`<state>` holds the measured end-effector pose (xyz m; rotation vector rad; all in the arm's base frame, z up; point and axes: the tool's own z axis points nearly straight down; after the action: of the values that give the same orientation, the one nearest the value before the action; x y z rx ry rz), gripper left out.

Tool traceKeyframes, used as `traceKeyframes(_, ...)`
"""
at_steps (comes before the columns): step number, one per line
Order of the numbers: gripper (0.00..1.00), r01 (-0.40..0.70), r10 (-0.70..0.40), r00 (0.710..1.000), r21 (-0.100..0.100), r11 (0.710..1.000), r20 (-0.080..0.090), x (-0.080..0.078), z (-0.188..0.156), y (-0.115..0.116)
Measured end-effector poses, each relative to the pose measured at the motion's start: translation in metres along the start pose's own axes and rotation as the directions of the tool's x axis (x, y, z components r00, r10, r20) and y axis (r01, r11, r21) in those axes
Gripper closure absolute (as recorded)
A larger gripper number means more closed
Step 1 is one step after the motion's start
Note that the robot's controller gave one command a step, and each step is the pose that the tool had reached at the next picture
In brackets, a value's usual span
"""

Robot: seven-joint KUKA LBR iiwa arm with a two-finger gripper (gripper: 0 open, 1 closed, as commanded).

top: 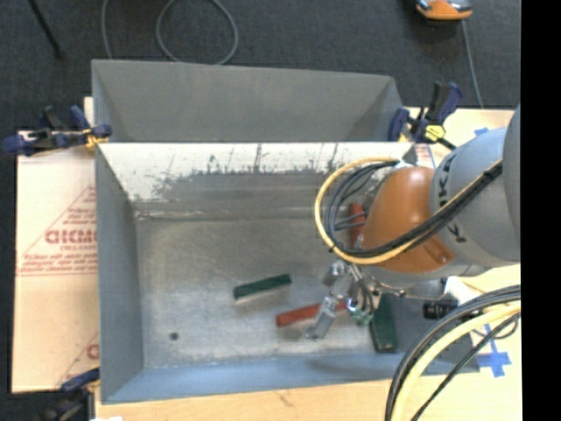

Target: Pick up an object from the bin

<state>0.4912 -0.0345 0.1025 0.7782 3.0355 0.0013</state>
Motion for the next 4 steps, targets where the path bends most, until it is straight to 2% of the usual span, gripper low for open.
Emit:
traceKeyframes(1,0.0,-0.119,0.119,0.993,0.006,0.993,-0.007,0.015,0.033,-0.011)
traceKeyframes(2,0.0,-0.243,0.243,0.97,0.003,0.97,-0.001,-0.015,0.032,-0.032)
traceKeyframes(3,1.0,-0.238,0.238,0.971,0.004,0.971,-0.002,-0.014,0.032,-0.032)
traceKeyframes(4,1.0,-0.228,0.228,0.974,0.001,0.974,0.0,-0.017,-0.02,-0.032)
